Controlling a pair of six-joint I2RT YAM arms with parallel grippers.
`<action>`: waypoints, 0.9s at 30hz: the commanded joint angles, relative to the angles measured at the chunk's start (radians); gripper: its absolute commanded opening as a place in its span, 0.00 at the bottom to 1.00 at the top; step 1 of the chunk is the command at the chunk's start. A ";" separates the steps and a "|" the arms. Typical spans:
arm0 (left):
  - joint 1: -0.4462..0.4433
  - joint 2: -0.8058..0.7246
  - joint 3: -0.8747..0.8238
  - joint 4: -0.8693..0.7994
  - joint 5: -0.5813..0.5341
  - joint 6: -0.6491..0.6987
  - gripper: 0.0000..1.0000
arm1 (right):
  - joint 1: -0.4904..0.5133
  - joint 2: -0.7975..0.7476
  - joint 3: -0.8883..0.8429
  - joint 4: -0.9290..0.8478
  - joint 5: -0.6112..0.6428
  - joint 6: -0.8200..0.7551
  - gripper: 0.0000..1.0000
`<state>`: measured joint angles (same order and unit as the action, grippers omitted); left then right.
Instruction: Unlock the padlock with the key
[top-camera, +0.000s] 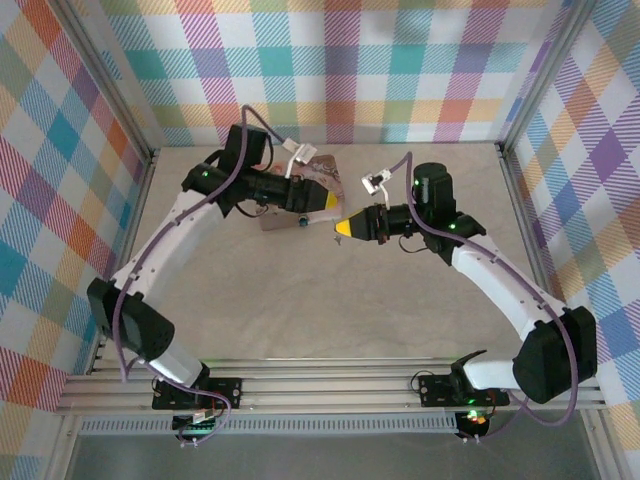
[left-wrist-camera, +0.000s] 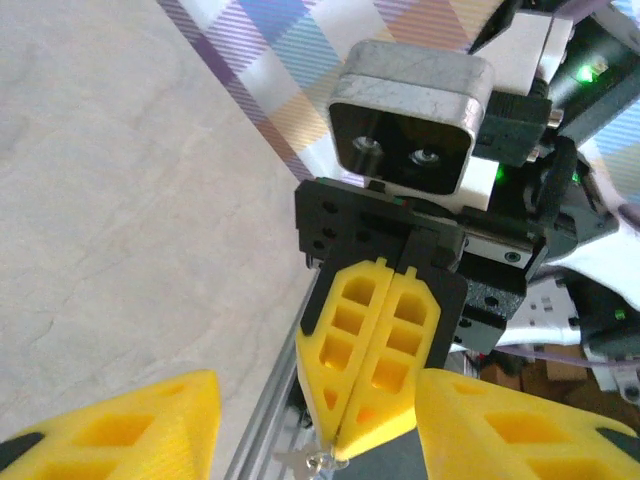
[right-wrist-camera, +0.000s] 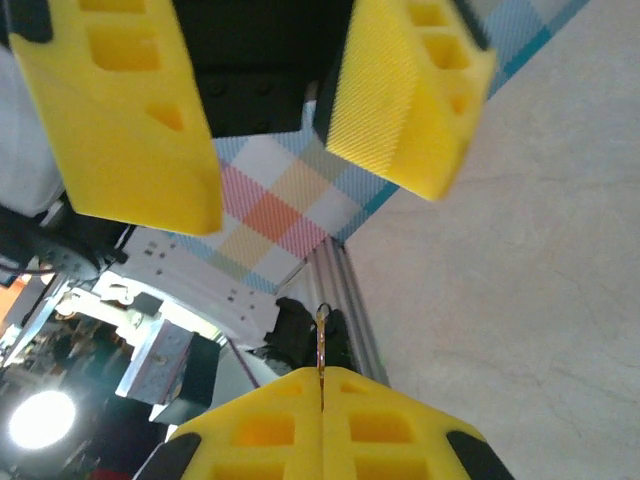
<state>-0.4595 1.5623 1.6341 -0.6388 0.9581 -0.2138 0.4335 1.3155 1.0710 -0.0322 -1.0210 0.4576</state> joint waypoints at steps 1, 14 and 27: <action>0.009 -0.118 -0.110 0.270 -0.065 -0.189 0.54 | 0.006 -0.035 -0.029 0.188 0.068 0.125 0.00; -0.043 -0.268 -0.532 0.863 -0.190 -0.552 0.44 | 0.006 -0.074 -0.103 0.351 0.197 0.241 0.00; -0.126 -0.233 -0.596 1.022 -0.234 -0.628 0.27 | 0.006 -0.107 -0.138 0.405 0.203 0.292 0.00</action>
<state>-0.5713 1.3209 1.0542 0.3103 0.7380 -0.8238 0.4335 1.2396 0.9424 0.3218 -0.8211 0.7307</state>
